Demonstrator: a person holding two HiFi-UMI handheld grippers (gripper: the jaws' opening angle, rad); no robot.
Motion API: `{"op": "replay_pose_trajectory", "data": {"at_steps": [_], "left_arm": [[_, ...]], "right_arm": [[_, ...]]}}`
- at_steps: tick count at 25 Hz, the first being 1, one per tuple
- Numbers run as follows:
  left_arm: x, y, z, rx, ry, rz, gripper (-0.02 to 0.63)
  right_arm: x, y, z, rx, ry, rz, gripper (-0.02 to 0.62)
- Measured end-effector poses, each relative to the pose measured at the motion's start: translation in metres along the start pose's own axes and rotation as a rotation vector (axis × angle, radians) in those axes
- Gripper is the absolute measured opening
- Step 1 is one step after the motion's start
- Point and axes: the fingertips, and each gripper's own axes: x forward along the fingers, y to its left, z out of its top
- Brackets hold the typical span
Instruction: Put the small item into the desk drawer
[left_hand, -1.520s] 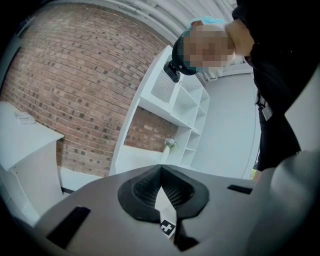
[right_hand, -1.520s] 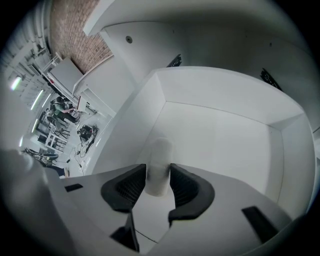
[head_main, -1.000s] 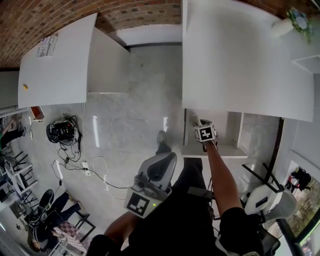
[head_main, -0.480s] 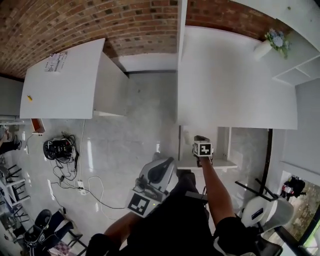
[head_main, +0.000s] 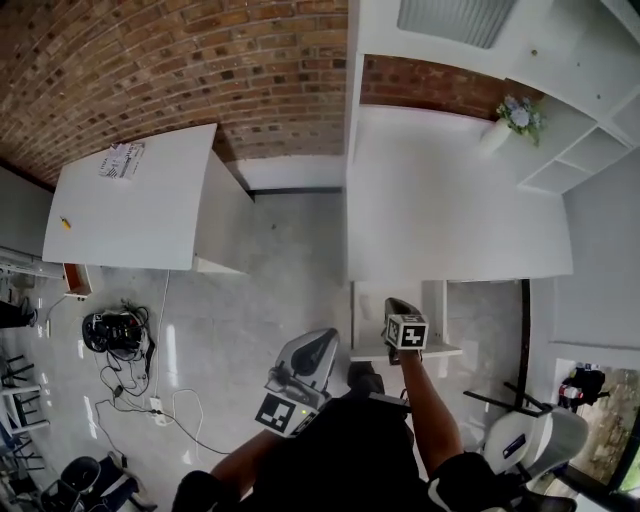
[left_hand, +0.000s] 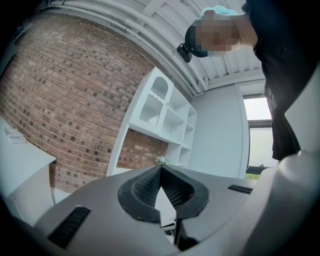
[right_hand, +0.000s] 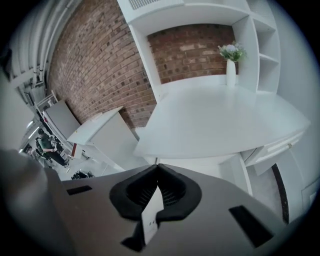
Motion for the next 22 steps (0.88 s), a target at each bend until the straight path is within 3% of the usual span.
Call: {"op": "replay_pose_trajectory", "data": {"at_steps": [12,22], "left_arm": [[-0.018,0.006,0.021,0.036,-0.031,0.006,0.021],[-0.026,-0.002,0.024,0.033,-0.042,0.003,0.021]], "right_arm": [[-0.139,0.072,0.098,-0.071,-0.323,0.076,0.015],[-0.242,0.117,0.138,-0.216,-0.566,0.063,0.015]]}}
